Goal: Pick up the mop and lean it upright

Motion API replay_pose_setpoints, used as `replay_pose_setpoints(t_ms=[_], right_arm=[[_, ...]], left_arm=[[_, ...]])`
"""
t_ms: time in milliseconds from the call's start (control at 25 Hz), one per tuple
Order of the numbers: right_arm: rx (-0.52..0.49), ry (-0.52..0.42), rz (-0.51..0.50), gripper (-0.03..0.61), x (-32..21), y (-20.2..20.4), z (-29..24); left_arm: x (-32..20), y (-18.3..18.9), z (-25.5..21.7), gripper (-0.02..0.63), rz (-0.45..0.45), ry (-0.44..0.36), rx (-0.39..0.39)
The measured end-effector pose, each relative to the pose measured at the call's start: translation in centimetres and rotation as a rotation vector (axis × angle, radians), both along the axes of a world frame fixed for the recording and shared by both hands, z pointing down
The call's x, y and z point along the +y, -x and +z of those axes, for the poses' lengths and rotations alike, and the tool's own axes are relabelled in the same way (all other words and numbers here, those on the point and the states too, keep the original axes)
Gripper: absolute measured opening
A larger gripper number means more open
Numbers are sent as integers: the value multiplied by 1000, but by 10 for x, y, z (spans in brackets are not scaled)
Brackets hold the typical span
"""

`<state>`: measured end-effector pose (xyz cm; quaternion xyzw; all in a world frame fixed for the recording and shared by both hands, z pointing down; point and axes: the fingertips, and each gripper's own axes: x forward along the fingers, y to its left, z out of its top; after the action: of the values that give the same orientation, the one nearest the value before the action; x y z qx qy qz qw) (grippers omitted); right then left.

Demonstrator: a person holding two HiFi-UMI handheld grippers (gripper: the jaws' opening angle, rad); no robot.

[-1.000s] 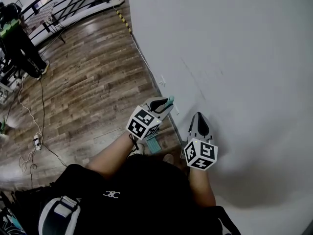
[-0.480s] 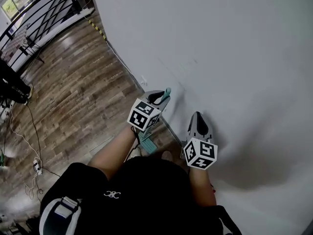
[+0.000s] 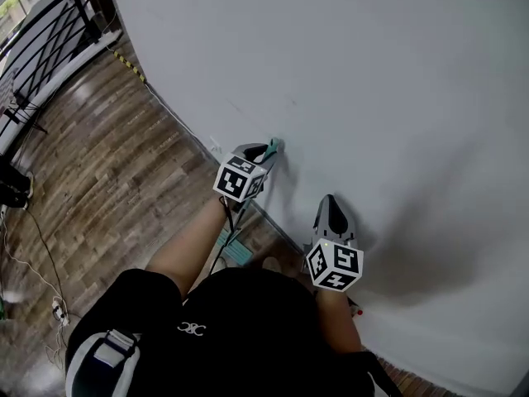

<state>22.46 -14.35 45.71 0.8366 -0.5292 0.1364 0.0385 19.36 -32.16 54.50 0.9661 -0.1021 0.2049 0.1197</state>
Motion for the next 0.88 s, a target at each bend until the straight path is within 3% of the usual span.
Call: replay_pose_setpoints(t_ms=[200,360,400,480,520,680,880], right_arm=[[5,-1,31,6,15,-6,-10],[3,-5,23,6,13,-5,-11],[5,-10,20,6,11,-4,-12],[11,-26,16,6,6,-2,-13],[12,-33,11,6,4,-1,-13],[3,-53,-17,6,-5,4,-12],[7,-88,-52,6,-15,13,-14]], left_arm=[[16,-8,-8,167,72,-81,-18],[17,0,-23,164,17,-82,25],[16,4,-27,145,-4,-91,31],[13,13,-37,22,-45,-124,43],[13,17,-42,-2,-55,-147,48],[27,30,-61,-2,-57,-210,56],[46,52,-82,-2,-92,-168,89]])
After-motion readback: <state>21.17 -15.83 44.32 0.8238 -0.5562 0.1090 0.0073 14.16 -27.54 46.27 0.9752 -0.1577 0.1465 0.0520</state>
